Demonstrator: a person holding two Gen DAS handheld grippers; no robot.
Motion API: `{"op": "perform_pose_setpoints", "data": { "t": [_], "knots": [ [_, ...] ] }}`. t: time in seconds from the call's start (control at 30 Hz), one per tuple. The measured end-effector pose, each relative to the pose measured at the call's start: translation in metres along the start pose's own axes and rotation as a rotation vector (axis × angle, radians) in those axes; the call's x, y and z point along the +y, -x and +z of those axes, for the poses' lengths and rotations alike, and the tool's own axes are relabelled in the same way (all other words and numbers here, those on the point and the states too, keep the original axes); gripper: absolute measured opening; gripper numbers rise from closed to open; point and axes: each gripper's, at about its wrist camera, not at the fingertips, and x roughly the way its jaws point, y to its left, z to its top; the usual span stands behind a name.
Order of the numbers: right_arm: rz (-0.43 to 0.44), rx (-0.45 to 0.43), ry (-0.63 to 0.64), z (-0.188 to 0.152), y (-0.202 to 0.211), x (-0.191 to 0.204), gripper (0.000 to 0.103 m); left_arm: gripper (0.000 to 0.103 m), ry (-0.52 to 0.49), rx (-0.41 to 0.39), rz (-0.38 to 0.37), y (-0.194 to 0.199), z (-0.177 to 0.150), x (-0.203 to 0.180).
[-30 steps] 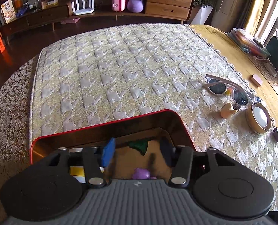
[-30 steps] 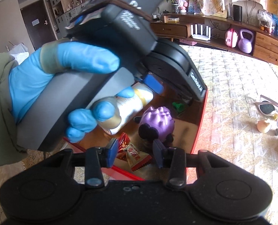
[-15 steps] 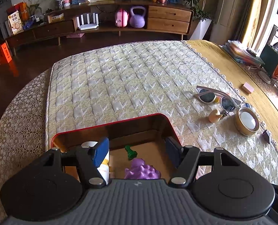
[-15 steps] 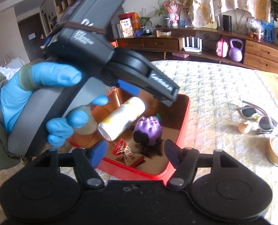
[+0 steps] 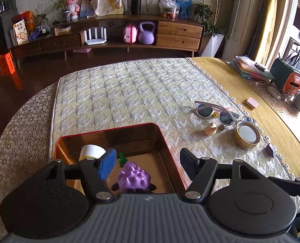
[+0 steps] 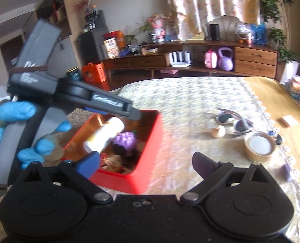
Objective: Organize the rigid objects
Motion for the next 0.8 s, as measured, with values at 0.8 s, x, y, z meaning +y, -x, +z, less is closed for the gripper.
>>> {"op": "perform_pose_setpoints", "data": {
  "t": [0.8],
  "knots": [
    [-0.24, -0.042, -0.132, -0.041, 0.049, -0.123, 0.102, 0.082, -0.036, -0.002, -0.045, -0.03, 0.016, -0.092]
  ]
}}
